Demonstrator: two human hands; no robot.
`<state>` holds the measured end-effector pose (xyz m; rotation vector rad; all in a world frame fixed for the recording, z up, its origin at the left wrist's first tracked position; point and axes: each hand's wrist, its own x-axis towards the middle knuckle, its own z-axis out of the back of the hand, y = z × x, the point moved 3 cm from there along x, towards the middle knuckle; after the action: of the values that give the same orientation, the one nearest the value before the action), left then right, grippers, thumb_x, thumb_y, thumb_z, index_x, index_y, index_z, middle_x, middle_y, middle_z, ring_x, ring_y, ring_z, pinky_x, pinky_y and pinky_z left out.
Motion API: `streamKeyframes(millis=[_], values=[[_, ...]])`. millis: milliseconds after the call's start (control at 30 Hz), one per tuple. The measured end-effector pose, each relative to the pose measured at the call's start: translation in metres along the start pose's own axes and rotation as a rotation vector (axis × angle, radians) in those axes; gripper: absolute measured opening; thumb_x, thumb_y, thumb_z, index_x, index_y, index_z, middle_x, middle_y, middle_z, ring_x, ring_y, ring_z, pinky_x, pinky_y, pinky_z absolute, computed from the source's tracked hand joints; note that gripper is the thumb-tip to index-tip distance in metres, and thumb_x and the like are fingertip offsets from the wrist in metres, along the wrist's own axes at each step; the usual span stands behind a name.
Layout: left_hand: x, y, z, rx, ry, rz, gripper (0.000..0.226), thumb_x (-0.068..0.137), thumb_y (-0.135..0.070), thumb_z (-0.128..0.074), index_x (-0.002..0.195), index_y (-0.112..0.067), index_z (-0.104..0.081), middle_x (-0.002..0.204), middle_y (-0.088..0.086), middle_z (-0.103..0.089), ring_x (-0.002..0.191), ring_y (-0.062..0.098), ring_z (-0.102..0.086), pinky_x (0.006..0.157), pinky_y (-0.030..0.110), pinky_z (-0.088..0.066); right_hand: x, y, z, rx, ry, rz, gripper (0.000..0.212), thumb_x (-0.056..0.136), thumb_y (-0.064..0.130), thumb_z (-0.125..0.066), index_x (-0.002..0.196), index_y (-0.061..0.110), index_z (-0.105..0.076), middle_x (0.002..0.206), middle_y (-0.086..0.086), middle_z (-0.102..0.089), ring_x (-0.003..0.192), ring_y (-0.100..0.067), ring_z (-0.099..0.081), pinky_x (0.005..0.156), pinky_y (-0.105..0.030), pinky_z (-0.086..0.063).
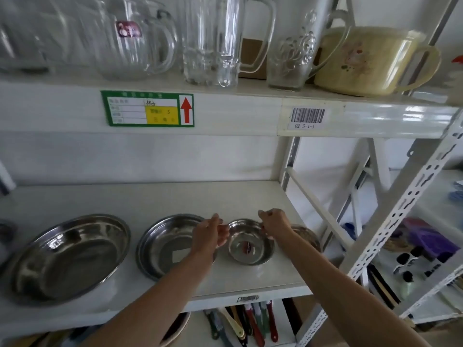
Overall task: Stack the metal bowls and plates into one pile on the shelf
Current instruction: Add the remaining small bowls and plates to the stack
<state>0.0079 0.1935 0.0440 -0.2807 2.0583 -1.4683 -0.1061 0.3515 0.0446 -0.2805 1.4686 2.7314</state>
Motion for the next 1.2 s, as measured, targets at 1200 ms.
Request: streamKeyframes(millis=[1200], values=[[-0.021, -0.048, 0.320, -0.218, -0.657, -0.151, 0.023, 0.095, -0.022, -0.054, 0.074, -0.012, -0.054, 0.061, 0.003, -0.047, 0.048, 0.012, -0.042, 0.046, 0.022, -0.040, -0.056, 0.166, -0.301, -0.227, 0.513, 0.319, 0.039, 0.087, 0.038, -0.058, 0.060, 0.011, -0.062, 0.069, -0.012, -0.067, 0.080, -0.035, -0.072, 0.082, -0.042, -0.058]])
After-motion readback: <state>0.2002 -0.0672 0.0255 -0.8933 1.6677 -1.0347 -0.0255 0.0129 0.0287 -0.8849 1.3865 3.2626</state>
